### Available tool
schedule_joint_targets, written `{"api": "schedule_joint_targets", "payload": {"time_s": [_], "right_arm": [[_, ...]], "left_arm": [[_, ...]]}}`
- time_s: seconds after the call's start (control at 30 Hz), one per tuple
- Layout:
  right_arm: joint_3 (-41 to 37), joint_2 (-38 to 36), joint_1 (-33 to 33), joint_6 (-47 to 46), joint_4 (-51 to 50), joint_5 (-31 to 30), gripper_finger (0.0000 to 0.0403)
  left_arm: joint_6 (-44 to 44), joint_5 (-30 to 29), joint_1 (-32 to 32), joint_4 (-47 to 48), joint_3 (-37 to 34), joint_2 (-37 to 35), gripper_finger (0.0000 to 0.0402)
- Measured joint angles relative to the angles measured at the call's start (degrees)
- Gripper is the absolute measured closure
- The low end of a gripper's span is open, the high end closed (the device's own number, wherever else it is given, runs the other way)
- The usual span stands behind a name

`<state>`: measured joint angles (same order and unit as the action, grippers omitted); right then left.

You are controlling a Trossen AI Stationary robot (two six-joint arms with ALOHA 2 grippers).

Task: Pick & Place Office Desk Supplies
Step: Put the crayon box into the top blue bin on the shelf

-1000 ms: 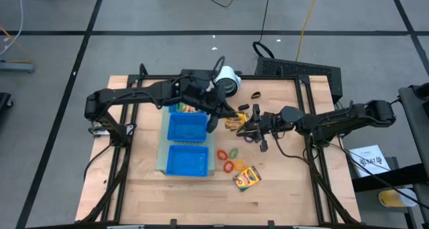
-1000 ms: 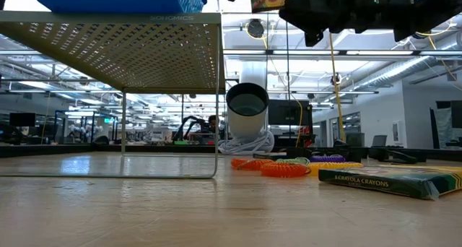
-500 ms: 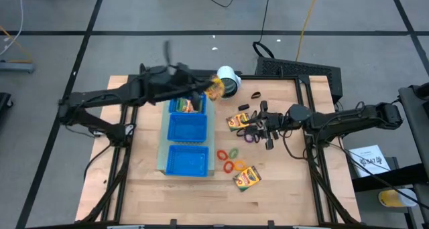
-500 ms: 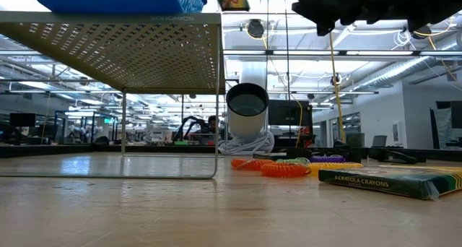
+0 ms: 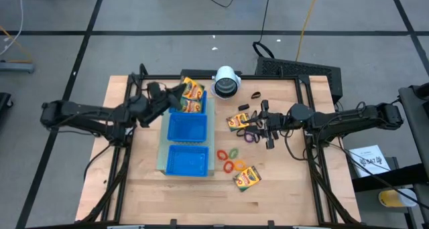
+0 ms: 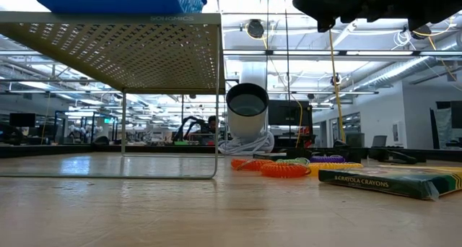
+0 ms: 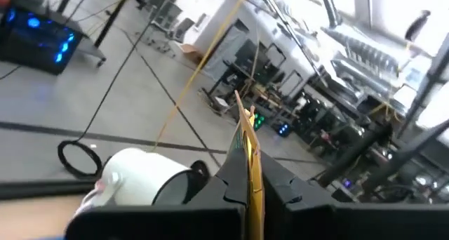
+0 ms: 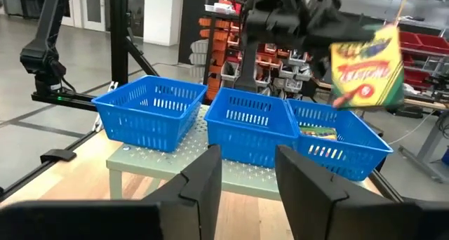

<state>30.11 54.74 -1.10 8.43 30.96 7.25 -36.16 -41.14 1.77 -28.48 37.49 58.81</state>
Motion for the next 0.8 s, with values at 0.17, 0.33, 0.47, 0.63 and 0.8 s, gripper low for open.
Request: {"api": "schedule_joint_targets", "payload": {"time_s": [0.17, 0.33, 0.47, 0.63, 0.8], "right_arm": [[0.0, 0.0, 0.0, -0.1, 0.0, 0.0, 0.0284], [0.0, 0.0, 0.0, -0.2, 0.0, 0.0, 0.0287], [0.0, 0.0, 0.0, -0.2, 0.0, 0.0, 0.0287], [0.0, 0.0, 0.0, -0.6, 0.0, 0.0, 0.0287], [0.0, 0.0, 0.0, -0.8, -0.4, 0.1, 0.0287]], "left_arm": [[-2.0, -8.0, -3.7, 0.3, -0.7, 0.9, 0.0388], [-2.6, -10.5, -6.1, 0.2, -0.7, 1.5, 0.0396], [-5.1, -11.9, -7.2, 0.3, -0.7, 3.1, 0.0389], [-10.0, -14.9, -7.8, 3.0, -0.7, 5.4, 0.0387], [-10.9, -15.2, -7.8, 2.7, -0.7, 6.7, 0.0396]]}}
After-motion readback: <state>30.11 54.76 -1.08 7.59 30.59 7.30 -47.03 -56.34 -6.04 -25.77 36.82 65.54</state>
